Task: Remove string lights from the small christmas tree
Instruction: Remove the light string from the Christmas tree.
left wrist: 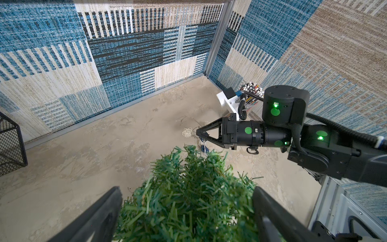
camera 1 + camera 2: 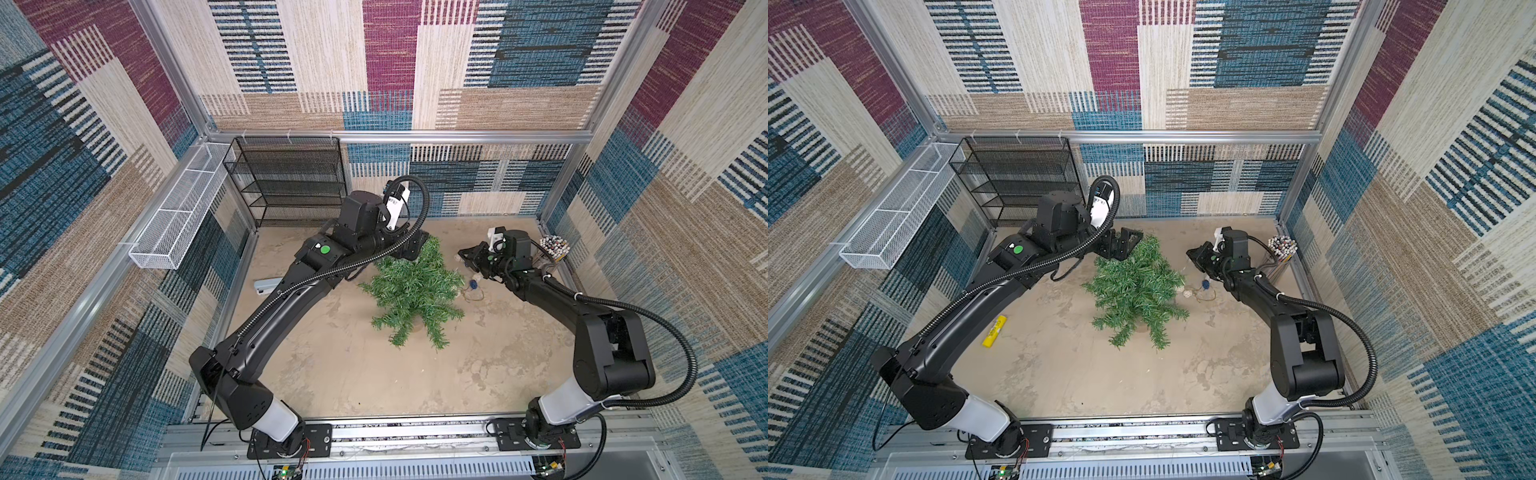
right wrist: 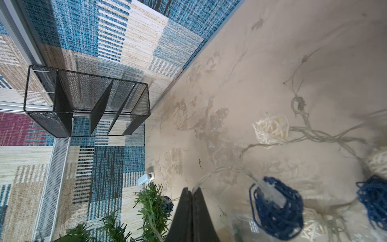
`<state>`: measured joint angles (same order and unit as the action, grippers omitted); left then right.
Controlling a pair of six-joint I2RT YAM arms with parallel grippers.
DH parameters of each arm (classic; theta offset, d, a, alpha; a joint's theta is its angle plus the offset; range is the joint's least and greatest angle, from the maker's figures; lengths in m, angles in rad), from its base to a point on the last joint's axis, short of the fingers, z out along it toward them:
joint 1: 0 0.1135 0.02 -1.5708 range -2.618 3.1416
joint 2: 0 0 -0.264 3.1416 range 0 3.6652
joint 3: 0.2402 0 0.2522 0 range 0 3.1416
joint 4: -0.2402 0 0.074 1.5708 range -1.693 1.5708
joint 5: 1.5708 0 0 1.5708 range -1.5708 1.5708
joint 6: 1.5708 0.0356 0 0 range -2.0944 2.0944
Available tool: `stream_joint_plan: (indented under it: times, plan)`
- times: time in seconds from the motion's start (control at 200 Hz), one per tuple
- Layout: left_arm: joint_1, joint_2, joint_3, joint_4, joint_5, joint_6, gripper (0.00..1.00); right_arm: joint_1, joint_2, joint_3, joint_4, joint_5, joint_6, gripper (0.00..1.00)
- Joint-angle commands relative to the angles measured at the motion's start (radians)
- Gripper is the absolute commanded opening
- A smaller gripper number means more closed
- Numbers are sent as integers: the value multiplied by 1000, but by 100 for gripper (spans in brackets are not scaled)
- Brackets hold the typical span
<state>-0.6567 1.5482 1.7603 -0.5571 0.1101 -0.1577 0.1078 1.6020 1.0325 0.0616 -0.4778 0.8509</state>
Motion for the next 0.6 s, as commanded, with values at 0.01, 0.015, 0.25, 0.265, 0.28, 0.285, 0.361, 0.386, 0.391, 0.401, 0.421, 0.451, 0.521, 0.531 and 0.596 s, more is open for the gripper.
stream_joint_plan:
  times: [0.01, 0.015, 0.25, 0.265, 0.28, 0.285, 0.361, 0.386, 0.391, 0.401, 0.421, 0.451, 0.521, 0.531, 0.596]
  plan:
    - [0, -14, -11, 2, -1, 4, 98, -27, 60, 76, -81, 89, -112, 0]
    - [0, -14, -11, 2, -1, 4, 98, -28, 65, 80, -83, 90, -115, 0]
    - [0, -38, -26, -7, -4, 3, 98, -27, 202, 274, -145, 94, -196, 0]
    - [0, -39, -27, -7, -4, 4, 98, -25, 204, 281, -143, 90, -198, 0]
    - [0, -41, -28, -9, -5, 4, 98, -23, 205, 288, -142, 88, -199, 0]
    - [0, -42, -28, -9, -6, 4, 98, -22, 206, 290, -141, 88, -200, 0]
    - [0, -51, -31, -10, -13, 9, 98, -5, 202, 322, -138, 81, -210, 0]
    - [0, -54, -33, -11, -16, 10, 98, 0, 201, 333, -138, 76, -213, 0]
    - [0, -54, -33, -11, -16, 10, 98, 0, 200, 335, -138, 74, -214, 0]
    - [0, -54, -33, -11, -16, 12, 98, 2, 199, 340, -138, 73, -215, 0]
    - [0, -57, -34, -10, -18, 13, 98, 6, 196, 348, -137, 71, -217, 0]
    - [0, -60, -35, -11, -21, 17, 98, 11, 193, 357, -137, 67, -219, 0]
    - [0, -59, -24, -20, -33, 38, 98, 20, 185, 389, -134, 51, -229, 0]
    - [0, -60, -21, -24, -35, 41, 98, 22, 184, 394, -134, 48, -230, 0]
    - [2, -54, 6, -47, -58, 67, 98, 26, 184, 434, -133, 32, -235, 0]
